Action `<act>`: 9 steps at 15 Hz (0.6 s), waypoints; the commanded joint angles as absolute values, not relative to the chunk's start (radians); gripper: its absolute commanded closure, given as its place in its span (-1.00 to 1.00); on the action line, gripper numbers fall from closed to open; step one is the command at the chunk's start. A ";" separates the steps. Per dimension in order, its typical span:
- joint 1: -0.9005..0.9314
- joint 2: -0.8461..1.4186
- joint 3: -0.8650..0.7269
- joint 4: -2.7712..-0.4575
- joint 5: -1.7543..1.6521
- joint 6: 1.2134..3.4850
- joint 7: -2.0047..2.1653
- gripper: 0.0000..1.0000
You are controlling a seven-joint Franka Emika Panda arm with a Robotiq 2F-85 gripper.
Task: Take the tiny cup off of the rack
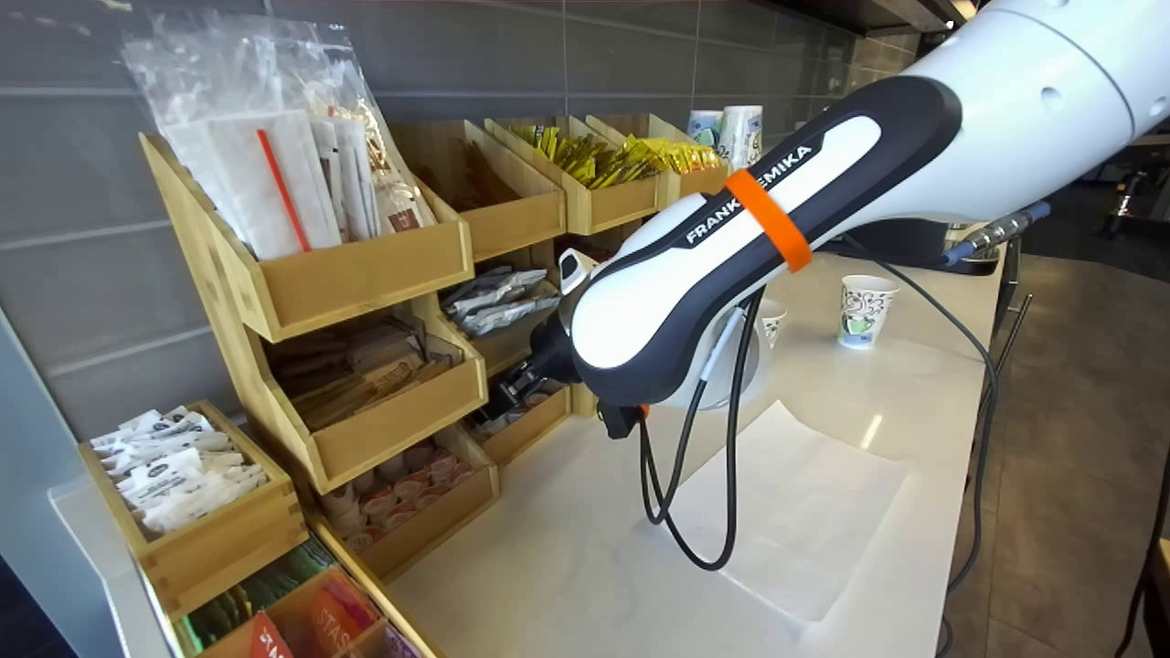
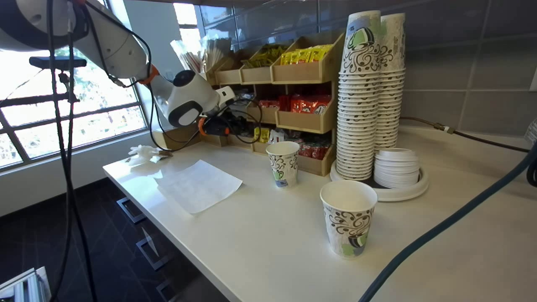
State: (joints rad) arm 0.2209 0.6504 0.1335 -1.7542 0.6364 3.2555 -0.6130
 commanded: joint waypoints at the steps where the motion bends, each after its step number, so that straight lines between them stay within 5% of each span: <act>1: 0.203 0.680 0.152 -1.711 0.621 3.276 -0.632 0.34; 6: 0.201 0.679 0.149 -1.713 0.622 3.274 -0.632 1.00; 9: 0.199 0.679 0.149 -1.712 0.623 3.273 -0.631 1.00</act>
